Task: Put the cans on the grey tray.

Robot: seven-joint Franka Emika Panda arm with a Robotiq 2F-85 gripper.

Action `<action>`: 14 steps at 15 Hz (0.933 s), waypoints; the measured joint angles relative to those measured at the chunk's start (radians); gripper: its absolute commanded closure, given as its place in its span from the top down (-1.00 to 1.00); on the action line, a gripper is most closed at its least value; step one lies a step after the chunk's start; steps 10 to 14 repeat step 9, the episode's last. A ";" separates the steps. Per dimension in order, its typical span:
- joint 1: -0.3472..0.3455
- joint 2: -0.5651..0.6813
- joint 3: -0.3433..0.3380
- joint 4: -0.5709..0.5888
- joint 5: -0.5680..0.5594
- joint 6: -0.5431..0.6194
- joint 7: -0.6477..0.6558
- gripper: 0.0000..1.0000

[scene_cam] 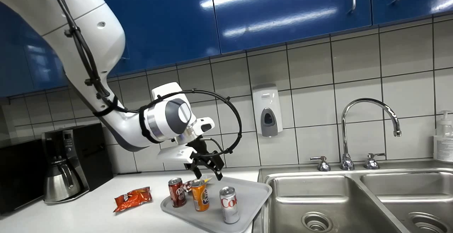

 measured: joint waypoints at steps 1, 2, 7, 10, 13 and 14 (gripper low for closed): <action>0.000 -0.018 0.011 -0.017 0.000 0.000 0.005 1.00; 0.000 -0.038 0.025 -0.035 0.000 0.000 0.011 1.00; -0.002 -0.138 0.105 -0.123 0.001 -0.001 0.043 1.00; -0.002 -0.162 0.116 -0.142 0.001 -0.001 0.048 1.00; -0.002 -0.162 0.116 -0.142 0.001 -0.001 0.048 1.00; -0.002 -0.162 0.116 -0.142 0.001 -0.001 0.048 1.00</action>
